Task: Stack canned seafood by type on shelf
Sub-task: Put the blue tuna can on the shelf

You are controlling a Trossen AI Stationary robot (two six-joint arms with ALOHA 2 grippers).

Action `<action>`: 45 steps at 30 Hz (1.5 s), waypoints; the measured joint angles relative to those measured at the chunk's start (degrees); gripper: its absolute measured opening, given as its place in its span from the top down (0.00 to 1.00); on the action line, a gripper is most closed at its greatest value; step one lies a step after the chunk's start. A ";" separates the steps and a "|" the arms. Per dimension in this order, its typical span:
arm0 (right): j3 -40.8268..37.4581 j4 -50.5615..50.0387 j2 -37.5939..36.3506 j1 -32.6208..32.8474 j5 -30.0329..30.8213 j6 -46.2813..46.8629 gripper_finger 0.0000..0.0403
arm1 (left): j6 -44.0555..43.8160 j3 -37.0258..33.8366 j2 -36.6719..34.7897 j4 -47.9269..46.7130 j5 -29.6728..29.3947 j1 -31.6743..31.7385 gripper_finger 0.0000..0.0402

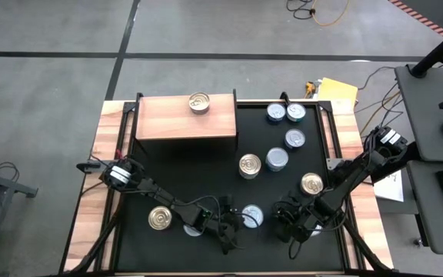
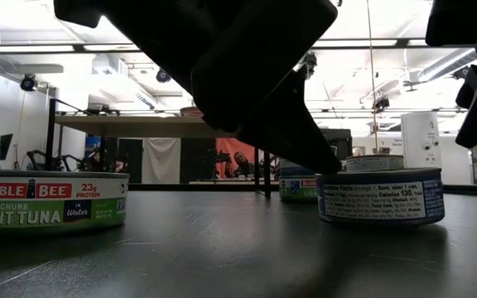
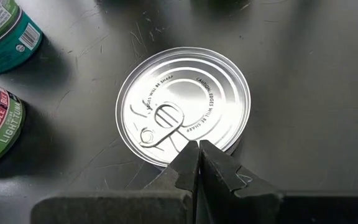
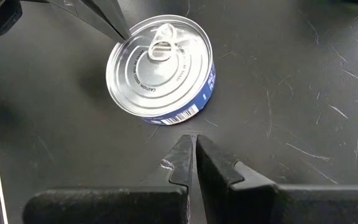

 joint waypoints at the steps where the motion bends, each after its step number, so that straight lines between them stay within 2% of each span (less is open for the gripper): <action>1: 0.00 0.00 0.00 0.00 0.00 0.00 0.97 | -0.13 -0.03 0.00 -0.02 -0.02 -0.02 1.00; 28: 0.00 0.00 0.00 0.00 0.90 2.10 0.97 | -0.44 -0.78 0.83 -2.27 0.65 -0.50 1.00; 45: -0.02 0.02 0.00 0.00 0.90 2.07 0.97 | -1.71 -1.14 0.39 -0.45 -0.70 -0.63 1.00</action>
